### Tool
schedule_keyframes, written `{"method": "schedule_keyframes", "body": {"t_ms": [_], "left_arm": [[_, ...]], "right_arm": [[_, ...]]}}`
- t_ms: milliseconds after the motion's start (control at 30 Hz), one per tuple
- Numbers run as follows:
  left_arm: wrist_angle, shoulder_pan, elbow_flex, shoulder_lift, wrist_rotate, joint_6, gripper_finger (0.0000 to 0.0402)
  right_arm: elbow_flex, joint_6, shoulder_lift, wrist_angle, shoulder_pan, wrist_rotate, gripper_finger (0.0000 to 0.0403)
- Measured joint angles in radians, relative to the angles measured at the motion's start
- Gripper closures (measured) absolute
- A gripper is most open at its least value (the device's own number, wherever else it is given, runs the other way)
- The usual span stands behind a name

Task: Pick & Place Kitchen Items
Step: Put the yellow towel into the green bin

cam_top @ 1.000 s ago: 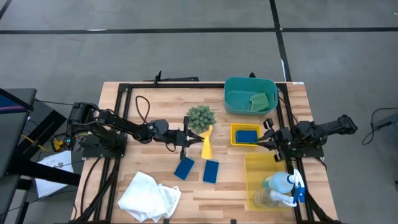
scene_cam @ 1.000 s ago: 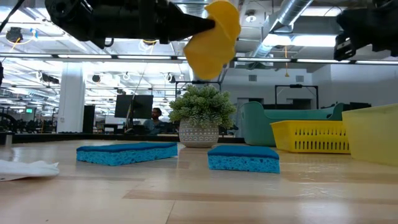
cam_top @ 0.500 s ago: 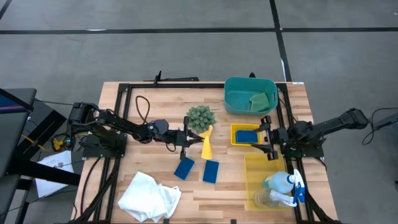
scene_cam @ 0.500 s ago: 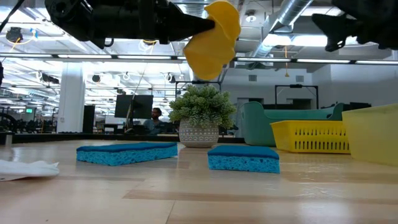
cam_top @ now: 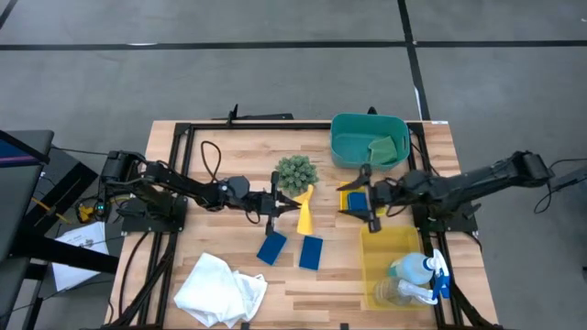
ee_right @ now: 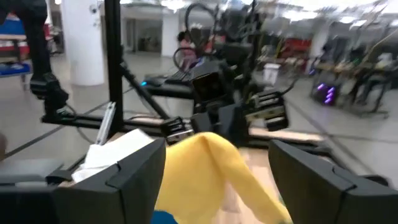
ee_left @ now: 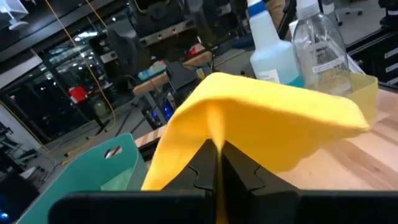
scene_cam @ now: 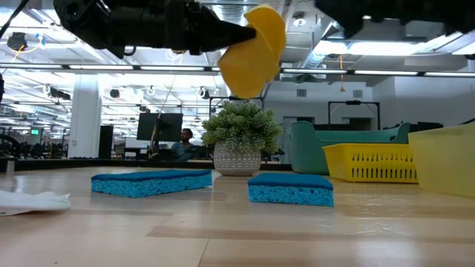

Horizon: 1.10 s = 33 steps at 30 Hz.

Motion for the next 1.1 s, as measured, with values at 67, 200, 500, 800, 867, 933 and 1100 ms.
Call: {"method": "schedule_keyframes", "body": {"t_ms": [67, 200, 500, 800, 867, 933, 1100], "left_arm": [[-0.010, 0.000, 0.000, 0.000, 0.000, 0.000, 0.0400], [-0.013, 0.000, 0.000, 0.000, -0.020, 0.001, 0.0400], [-0.029, 0.000, 0.000, 0.000, -0.051, 0.002, 0.0400], [-0.019, -0.001, 0.000, 0.000, -0.051, 0.001, 0.0400], [-0.016, -0.001, 0.000, 0.000, -0.051, -0.001, 0.0400], [-0.013, -0.001, 0.000, 0.000, -0.051, -0.001, 0.0400], [-0.011, -0.002, 0.000, 0.000, -0.050, -0.001, 0.0399]], "right_arm": [[0.045, 0.021, 0.078, 0.002, -0.010, -0.024, 0.0127], [0.122, 0.044, 0.221, 0.008, -0.009, -0.025, 0.0127], [0.242, 0.087, 0.410, 0.019, -0.009, 0.004, 0.0127], [0.278, 0.102, 0.495, 0.015, -0.011, 0.010, 0.0127], [0.288, 0.098, 0.510, 0.015, -0.011, 0.010, 0.0127], [0.299, 0.096, 0.516, -0.003, -0.011, 0.013, 0.0127], [0.311, 0.087, 0.525, -0.017, -0.011, 0.035, 0.0127]]}}
